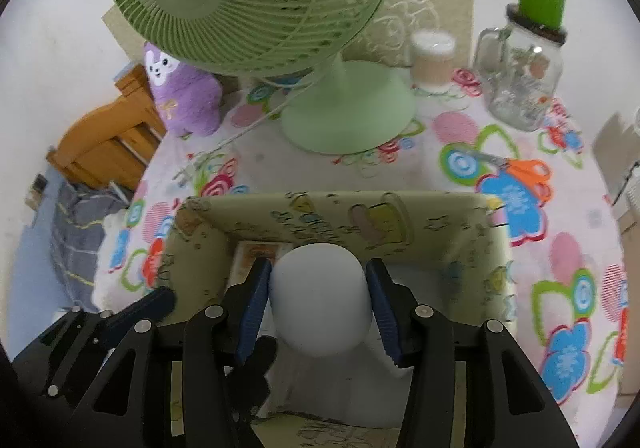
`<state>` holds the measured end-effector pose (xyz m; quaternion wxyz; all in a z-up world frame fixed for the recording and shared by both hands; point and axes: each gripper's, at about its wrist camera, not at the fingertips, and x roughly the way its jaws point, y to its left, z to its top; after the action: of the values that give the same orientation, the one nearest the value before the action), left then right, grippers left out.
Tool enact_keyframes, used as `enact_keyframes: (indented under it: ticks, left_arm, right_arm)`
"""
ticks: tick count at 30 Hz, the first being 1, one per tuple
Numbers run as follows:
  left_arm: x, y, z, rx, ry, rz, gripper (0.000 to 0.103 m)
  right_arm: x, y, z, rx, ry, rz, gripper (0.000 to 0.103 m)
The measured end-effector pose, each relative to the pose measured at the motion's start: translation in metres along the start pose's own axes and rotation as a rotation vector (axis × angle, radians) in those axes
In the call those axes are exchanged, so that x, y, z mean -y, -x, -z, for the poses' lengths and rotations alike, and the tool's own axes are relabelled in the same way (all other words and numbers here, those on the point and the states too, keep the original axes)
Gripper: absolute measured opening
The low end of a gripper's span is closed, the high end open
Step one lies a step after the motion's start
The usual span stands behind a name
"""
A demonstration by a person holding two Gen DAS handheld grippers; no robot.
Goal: Organize rigid objects
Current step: 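Open left gripper releasing remote in box while right gripper releases puck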
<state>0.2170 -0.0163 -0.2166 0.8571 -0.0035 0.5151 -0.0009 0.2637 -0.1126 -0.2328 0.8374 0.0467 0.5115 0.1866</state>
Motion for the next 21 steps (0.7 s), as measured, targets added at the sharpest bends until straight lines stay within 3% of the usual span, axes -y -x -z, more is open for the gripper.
enact_keyframes:
  ticks: [3,4,21]
  left_arm:
    - [0.001,0.001,0.001,-0.001,-0.007,0.006,0.075]
    - [0.002,0.001,0.001,-0.003,-0.010,0.014,0.076]
    - [0.010,0.030,0.011,0.036,-0.040,0.027,0.089]
  right_arm:
    - [0.002,0.005,0.002,0.023,-0.019,0.031,0.079]
    - [0.003,0.008,0.003,0.030,-0.026,0.033,0.081]
    - [0.014,0.049,0.025,0.038,-0.038,0.086,0.082]
